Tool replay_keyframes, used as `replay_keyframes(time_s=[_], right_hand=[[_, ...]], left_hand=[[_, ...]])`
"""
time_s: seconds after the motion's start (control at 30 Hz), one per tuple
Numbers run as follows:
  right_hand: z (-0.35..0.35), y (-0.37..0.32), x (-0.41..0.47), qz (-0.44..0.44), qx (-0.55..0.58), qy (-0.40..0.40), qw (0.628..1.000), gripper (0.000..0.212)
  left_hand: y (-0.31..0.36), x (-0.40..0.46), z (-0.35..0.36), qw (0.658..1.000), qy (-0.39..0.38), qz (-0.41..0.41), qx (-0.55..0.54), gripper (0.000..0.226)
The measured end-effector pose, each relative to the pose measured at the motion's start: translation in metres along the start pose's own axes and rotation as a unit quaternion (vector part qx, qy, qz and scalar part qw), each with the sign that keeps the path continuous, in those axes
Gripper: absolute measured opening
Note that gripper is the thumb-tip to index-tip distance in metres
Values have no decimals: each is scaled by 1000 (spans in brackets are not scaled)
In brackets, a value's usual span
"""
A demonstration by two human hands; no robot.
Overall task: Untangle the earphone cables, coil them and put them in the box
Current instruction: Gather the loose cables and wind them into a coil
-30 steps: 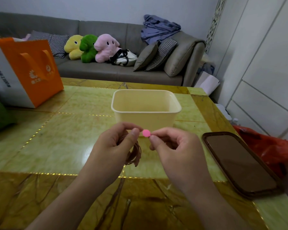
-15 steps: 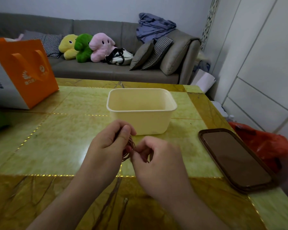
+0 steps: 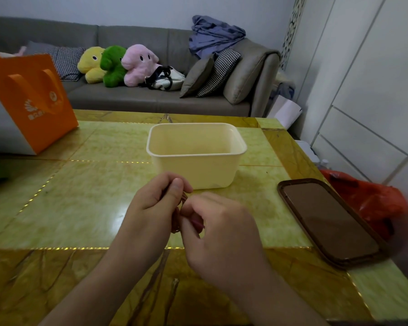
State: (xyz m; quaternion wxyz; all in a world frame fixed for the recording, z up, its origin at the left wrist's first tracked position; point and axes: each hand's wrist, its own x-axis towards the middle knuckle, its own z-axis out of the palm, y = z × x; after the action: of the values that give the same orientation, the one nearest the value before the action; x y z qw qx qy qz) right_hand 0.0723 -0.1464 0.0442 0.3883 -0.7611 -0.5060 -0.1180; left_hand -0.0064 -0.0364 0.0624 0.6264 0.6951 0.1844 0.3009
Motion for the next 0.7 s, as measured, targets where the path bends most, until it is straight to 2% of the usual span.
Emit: replay_keyframes(time_s=[0.27,0.5,0.7], right_hand=[[6,-1,0,60,-18,17,998,19],[6,4,6,204,80,-18,976,31],[3,4,5,197,76,4,977,27]], left_hand=[[-2,0,1,1000,0,-8,11,27],[-3,1,0,1000,7,9,21,27],[-4,0,1,1000,-23,0,-4,28]])
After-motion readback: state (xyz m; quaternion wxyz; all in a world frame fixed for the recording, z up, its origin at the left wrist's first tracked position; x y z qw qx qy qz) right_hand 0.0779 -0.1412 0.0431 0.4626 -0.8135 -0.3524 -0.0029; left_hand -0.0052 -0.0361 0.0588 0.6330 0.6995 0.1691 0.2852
